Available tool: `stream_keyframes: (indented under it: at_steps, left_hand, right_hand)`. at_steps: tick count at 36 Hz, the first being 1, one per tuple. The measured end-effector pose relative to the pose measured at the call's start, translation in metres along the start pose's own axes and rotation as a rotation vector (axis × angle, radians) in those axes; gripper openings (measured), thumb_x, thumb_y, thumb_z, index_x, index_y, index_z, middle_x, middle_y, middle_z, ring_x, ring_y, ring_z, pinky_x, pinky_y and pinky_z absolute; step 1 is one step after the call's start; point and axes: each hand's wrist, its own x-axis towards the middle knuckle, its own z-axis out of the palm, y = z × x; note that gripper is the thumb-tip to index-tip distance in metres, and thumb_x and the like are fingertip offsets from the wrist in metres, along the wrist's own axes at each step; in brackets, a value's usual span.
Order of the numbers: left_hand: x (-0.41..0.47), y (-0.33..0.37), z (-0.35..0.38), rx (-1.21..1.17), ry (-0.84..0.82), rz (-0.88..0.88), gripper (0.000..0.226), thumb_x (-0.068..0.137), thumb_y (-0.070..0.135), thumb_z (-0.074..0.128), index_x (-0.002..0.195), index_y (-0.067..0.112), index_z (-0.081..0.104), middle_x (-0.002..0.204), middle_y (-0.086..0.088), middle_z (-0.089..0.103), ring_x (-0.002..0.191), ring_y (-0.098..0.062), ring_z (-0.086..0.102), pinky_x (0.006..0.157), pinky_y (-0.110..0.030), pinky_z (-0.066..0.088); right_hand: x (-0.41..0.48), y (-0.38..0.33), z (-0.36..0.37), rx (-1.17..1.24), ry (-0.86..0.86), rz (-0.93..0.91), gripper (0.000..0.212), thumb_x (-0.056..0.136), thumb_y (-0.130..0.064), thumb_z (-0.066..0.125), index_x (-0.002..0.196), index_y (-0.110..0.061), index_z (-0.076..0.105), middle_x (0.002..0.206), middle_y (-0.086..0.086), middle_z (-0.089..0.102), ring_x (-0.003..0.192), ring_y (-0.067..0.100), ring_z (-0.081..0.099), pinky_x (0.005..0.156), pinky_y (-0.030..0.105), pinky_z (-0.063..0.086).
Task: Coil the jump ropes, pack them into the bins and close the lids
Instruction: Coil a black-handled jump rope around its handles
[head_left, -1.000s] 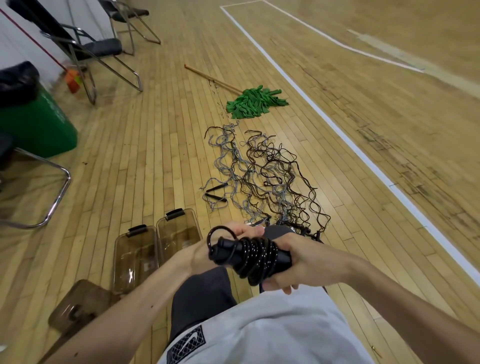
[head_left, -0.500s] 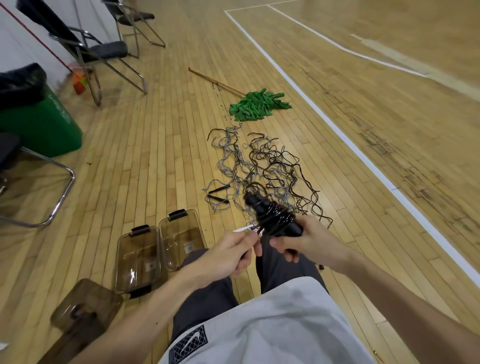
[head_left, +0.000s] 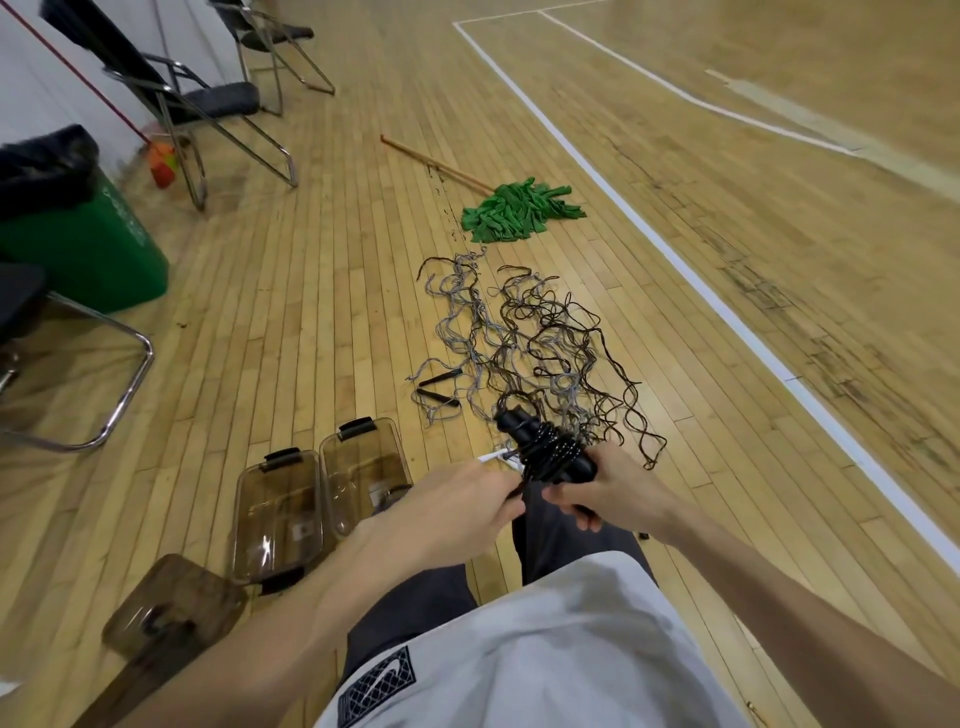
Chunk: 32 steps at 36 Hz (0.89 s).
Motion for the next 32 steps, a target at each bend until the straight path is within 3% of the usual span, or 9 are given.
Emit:
stream_keyframes:
  at_steps: [3, 7, 11, 16, 20, 23, 25, 29, 32]
  left_hand:
    - [0.002, 0.002, -0.014, 0.207, 0.002, 0.049, 0.031, 0.107, 0.038, 0.041, 0.114, 0.015, 0.06, 0.096, -0.003, 0.064, 0.086, -0.023, 0.063, 0.07, -0.036, 0.052]
    - [0.006, 0.008, -0.036, 0.374, -0.006, 0.139, 0.028, 0.101, 0.042, 0.053, 0.11, 0.019, 0.066, 0.1, 0.0, 0.067, 0.094, -0.021, 0.064, 0.066, -0.031, 0.041]
    - [0.013, 0.008, -0.05, 0.375, -0.034, 0.183, 0.03, 0.091, 0.049, 0.064, 0.103, 0.021, 0.069, 0.091, 0.003, 0.066, 0.09, -0.017, 0.061, 0.067, -0.03, 0.042]
    - [0.018, 0.008, -0.056, 0.346, -0.038, 0.215, 0.044, 0.083, 0.059, 0.068, 0.106, 0.021, 0.066, 0.075, 0.011, 0.044, 0.086, -0.014, 0.048, 0.074, -0.031, 0.044]
    - [0.022, 0.006, -0.059, 0.343, -0.031, 0.216, 0.055, 0.07, 0.074, 0.068, 0.096, 0.026, 0.065, 0.081, 0.011, 0.058, 0.082, -0.011, 0.048, 0.09, -0.031, 0.038]
    - [0.02, 0.001, -0.06, 0.103, -0.085, 0.168, 0.052, 0.061, 0.068, 0.081, 0.086, 0.026, 0.062, 0.082, 0.014, 0.058, 0.082, -0.01, 0.049, 0.078, -0.031, 0.045]
    - [0.02, -0.003, -0.058, -0.122, -0.141, 0.127, 0.049, 0.057, 0.057, 0.09, 0.085, 0.028, 0.062, 0.086, 0.011, 0.06, 0.084, -0.011, 0.053, 0.076, -0.039, 0.052]
    - [0.021, -0.013, -0.055, -0.6, -0.262, 0.179, 0.043, 0.059, 0.033, 0.094, 0.082, 0.026, 0.059, 0.086, -0.001, 0.061, 0.076, -0.018, 0.053, 0.073, -0.039, 0.049]
    - [0.019, -0.022, -0.051, -0.885, -0.315, 0.233, 0.044, 0.06, 0.046, 0.091, 0.079, 0.025, 0.057, 0.087, -0.002, 0.056, 0.081, -0.02, 0.049, 0.077, -0.036, 0.043]
  right_hand:
    - [-0.001, -0.002, 0.001, -0.065, -0.085, 0.057, 0.013, 0.092, -0.011, 0.071, 0.082, -0.011, 0.062, 0.065, 0.003, 0.065, 0.054, 0.018, 0.06, 0.052, 0.027, 0.051]
    - [-0.003, -0.006, 0.005, -0.122, -0.208, 0.123, 0.012, 0.092, -0.014, 0.072, 0.086, -0.012, 0.062, 0.066, 0.004, 0.065, 0.054, 0.02, 0.06, 0.051, 0.027, 0.052]
    - [-0.008, -0.013, 0.01, -0.225, -0.304, 0.146, 0.014, 0.092, -0.016, 0.07, 0.081, -0.011, 0.064, 0.065, 0.003, 0.064, 0.051, 0.017, 0.058, 0.052, 0.025, 0.052]
    - [-0.016, -0.025, 0.01, -0.341, -0.37, 0.13, 0.013, 0.093, -0.016, 0.07, 0.091, -0.003, 0.066, 0.07, 0.006, 0.065, 0.052, 0.016, 0.058, 0.052, 0.022, 0.051]
    - [-0.022, -0.029, 0.011, -0.349, -0.427, 0.118, 0.018, 0.092, -0.014, 0.07, 0.097, 0.003, 0.068, 0.074, 0.008, 0.066, 0.058, 0.02, 0.06, 0.054, 0.022, 0.052]
    - [-0.026, -0.033, 0.008, -0.368, -0.502, 0.095, 0.014, 0.091, -0.015, 0.072, 0.079, -0.008, 0.067, 0.067, 0.0, 0.067, 0.055, 0.014, 0.061, 0.057, 0.023, 0.053]
    - [-0.029, -0.037, 0.007, -0.368, -0.558, 0.064, 0.023, 0.091, -0.014, 0.073, 0.07, -0.014, 0.063, 0.059, -0.008, 0.065, 0.052, 0.01, 0.06, 0.061, 0.026, 0.053]
    - [-0.032, -0.049, 0.007, -0.269, -0.643, -0.014, 0.025, 0.09, -0.008, 0.073, 0.067, -0.014, 0.064, 0.058, -0.008, 0.064, 0.052, 0.01, 0.06, 0.063, 0.026, 0.054]
    - [-0.03, -0.058, 0.008, -0.14, -0.661, -0.069, 0.028, 0.089, -0.001, 0.072, 0.068, -0.018, 0.065, 0.061, -0.005, 0.064, 0.054, 0.012, 0.06, 0.061, 0.025, 0.053]
